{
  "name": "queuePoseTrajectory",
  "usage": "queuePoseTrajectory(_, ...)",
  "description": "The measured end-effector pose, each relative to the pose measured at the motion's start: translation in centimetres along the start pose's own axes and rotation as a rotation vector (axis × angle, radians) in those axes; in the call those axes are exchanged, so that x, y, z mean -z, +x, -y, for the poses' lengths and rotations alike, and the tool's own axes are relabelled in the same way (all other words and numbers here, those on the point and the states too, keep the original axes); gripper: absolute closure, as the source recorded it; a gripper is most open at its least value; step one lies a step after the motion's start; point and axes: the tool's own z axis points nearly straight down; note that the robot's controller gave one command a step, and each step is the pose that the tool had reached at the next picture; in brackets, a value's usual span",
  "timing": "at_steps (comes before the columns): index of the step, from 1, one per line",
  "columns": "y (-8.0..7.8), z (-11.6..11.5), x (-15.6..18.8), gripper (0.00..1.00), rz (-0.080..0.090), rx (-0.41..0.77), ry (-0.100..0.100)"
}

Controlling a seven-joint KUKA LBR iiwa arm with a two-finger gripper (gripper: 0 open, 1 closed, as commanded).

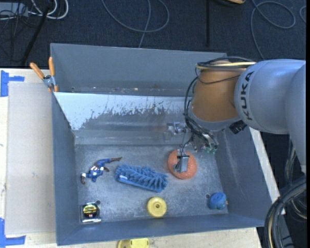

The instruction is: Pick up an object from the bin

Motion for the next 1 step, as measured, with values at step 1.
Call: queuePoseTrajectory(1,0.85,-0.32,-2.20,0.00,-0.003,0.096,0.000)
